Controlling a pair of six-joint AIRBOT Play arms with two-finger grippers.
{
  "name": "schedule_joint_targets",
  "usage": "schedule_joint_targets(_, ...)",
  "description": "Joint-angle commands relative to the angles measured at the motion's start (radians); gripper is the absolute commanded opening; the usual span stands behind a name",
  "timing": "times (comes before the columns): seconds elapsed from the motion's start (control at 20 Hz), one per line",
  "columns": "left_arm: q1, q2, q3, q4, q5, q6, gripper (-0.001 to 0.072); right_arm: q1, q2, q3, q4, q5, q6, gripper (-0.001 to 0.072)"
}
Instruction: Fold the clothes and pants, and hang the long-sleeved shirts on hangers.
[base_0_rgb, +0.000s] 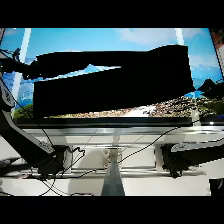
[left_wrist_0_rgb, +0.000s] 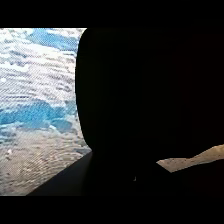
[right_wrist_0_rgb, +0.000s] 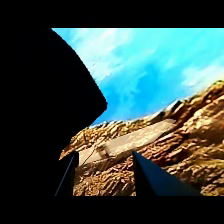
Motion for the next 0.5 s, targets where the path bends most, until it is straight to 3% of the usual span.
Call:
schedule_joint_targets(0.0, -0.021, -0.013, -0.005, -0.091, 0.009, 0.040, 0.0195, 0.000, 0.000, -0.020, -0.003, -0.017, -0.002, 0.0368)
schedule_joint_targets(0.1, -0.018, -0.013, -0.004, -0.246, -0.019, 0.105, 0.0011, 0.000, 0.000, -0.020, -0.003, -0.022, -0.001, 0.0368)
schedule_joint_targets(0.2, -0.003, -0.010, -0.003, -0.503, -0.082, 0.274, 0.0008, 0.000, 0.000, -0.019, -0.003, -0.021, -0.002, 0.0368)
schedule_joint_targets(0.25, 0.010, -0.002, -0.003, -0.631, -0.084, 0.311, 0.0007, 0.000, 0.000, -0.019, -0.003, -0.019, -0.002, 0.0369)
schedule_joint_targets(0.35, 0.037, 0.020, 0.007, -0.846, -0.078, 0.365, 0.0007, 0.000, 0.000, -0.019, -0.003, -0.009, -0.039, 0.0391)
schedule_joint_targets(0.45, 0.071, 0.057, 0.020, -0.978, -0.027, 0.365, 0.0007, -0.001, 0.000, -0.020, -0.003, 0.010, -0.092, 0.0392)
